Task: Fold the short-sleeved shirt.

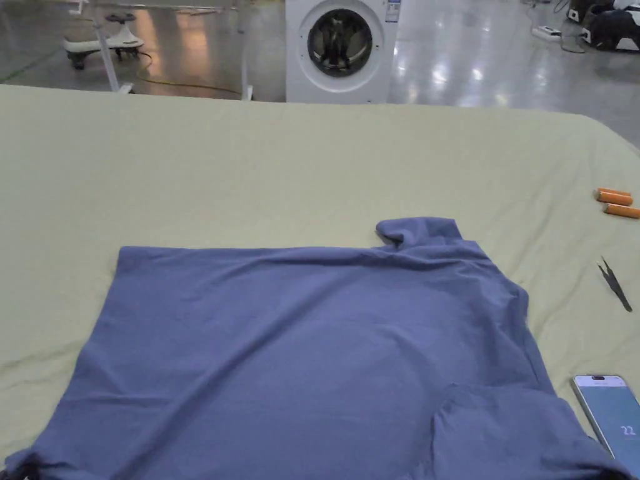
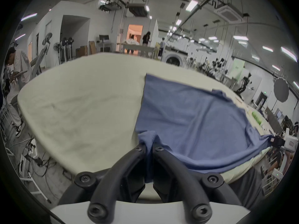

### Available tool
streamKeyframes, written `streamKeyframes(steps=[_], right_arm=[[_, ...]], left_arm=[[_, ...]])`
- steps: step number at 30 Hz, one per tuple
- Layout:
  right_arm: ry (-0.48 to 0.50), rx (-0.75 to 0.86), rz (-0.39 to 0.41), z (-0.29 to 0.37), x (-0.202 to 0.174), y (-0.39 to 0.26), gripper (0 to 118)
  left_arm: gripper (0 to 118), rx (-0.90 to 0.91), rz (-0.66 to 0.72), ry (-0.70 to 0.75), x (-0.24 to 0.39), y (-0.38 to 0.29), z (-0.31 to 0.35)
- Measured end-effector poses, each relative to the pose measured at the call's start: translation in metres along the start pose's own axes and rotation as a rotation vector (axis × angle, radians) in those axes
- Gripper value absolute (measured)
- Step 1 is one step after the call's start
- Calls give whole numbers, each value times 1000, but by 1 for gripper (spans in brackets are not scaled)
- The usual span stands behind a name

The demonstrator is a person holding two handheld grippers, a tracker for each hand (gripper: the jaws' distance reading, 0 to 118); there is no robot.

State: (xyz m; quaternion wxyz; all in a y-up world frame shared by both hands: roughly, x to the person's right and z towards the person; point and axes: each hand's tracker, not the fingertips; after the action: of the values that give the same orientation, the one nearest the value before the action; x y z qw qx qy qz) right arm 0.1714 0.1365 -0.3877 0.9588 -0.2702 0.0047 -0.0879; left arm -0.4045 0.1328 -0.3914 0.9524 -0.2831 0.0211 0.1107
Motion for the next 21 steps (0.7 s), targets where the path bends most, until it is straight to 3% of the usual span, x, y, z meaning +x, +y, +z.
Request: streamKeyframes(steps=[5,11,15,16,17,18,19,21], right_arm=[[-12,22,85,-62,-15,66,2],[-14,-88,13,-162,-20,119,2],[-62,-171,75,-207,-27,122,7],[-62,-198,74,-214,-27,121,20],[-74,-228,74,-219,-28,119,46],[-91,-226,78,-220,-29,117,61],[-103,-222,87,-219,-27,114,65],[-93,-196,97,-207,-26,113,64]], left_arm=[[4,77,-57,-17,-1,59,-38],[4,-27,-20,-12,-7,110,-129],[6,-81,-50,5,-6,114,-171],[18,-94,-59,20,-4,113,-177],[46,-105,-60,39,-4,113,-180],[70,-109,-59,47,-3,113,-181],[81,-94,-85,71,-3,113,-177],[81,-28,-113,54,-7,113,-163]])
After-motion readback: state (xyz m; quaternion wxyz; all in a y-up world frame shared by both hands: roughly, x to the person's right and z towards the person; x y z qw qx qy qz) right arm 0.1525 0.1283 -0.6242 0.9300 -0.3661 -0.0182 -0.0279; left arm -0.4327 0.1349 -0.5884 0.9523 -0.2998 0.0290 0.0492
